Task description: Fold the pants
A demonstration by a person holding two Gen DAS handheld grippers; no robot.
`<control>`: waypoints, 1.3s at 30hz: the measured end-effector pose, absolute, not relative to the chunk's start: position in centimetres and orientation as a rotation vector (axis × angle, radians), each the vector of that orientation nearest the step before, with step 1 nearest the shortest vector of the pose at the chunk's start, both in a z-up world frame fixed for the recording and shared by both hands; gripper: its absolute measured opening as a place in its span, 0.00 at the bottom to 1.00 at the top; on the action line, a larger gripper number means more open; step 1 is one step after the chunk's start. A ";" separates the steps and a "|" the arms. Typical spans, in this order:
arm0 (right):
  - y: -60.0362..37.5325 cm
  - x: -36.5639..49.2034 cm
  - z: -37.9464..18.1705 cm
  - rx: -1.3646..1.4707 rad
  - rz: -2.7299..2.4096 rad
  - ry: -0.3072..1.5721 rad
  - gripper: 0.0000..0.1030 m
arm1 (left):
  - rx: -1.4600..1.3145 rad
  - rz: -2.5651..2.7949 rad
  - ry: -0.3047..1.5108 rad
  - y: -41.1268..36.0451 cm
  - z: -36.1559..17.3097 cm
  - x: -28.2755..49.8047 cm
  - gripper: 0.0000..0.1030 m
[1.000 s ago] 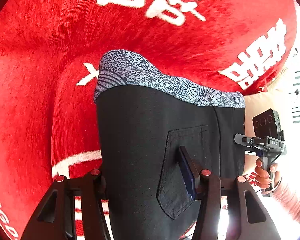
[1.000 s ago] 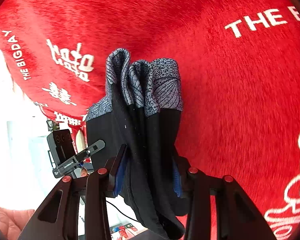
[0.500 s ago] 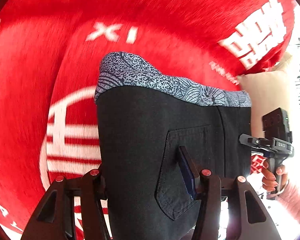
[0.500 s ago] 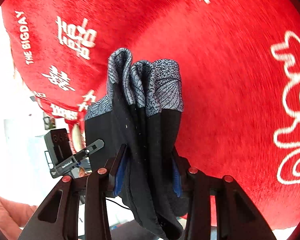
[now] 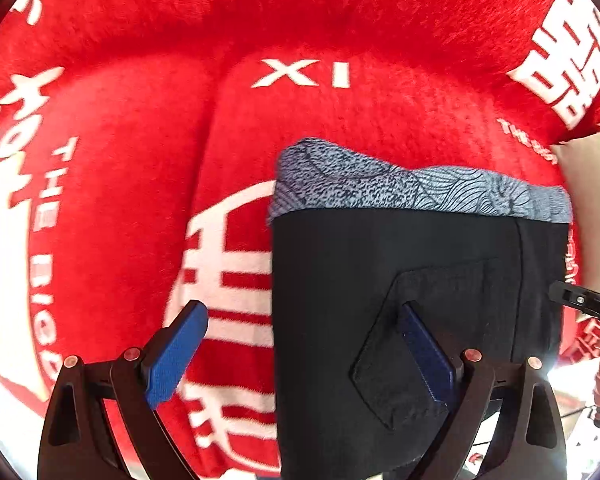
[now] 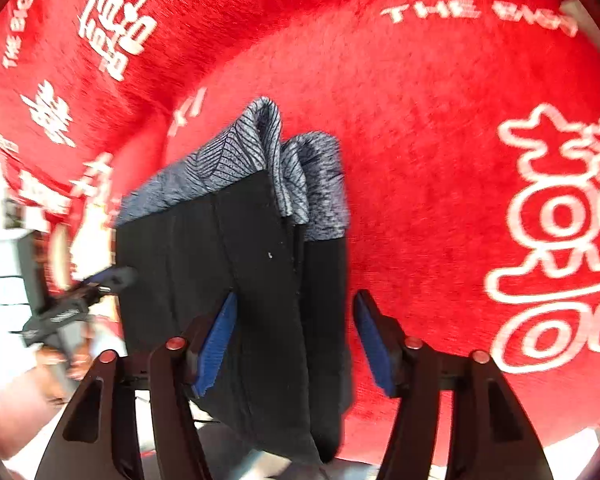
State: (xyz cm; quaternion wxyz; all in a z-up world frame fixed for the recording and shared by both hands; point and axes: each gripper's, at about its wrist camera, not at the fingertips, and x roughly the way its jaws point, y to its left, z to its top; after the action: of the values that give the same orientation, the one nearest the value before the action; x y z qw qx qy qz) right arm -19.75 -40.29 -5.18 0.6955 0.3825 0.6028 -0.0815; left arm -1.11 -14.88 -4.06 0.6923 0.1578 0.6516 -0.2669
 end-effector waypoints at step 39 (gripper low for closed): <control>-30.4 -21.6 7.1 0.574 -0.458 1.452 1.00 | 0.517 -0.482 1.378 -13.8 7.4 -12.0 0.99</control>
State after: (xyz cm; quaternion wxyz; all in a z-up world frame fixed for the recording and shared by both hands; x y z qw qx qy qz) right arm -21.63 -30.38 7.13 0.6871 0.2564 0.6484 -0.2044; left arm -11.96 -13.84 7.36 0.7150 0.2332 0.6221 -0.2175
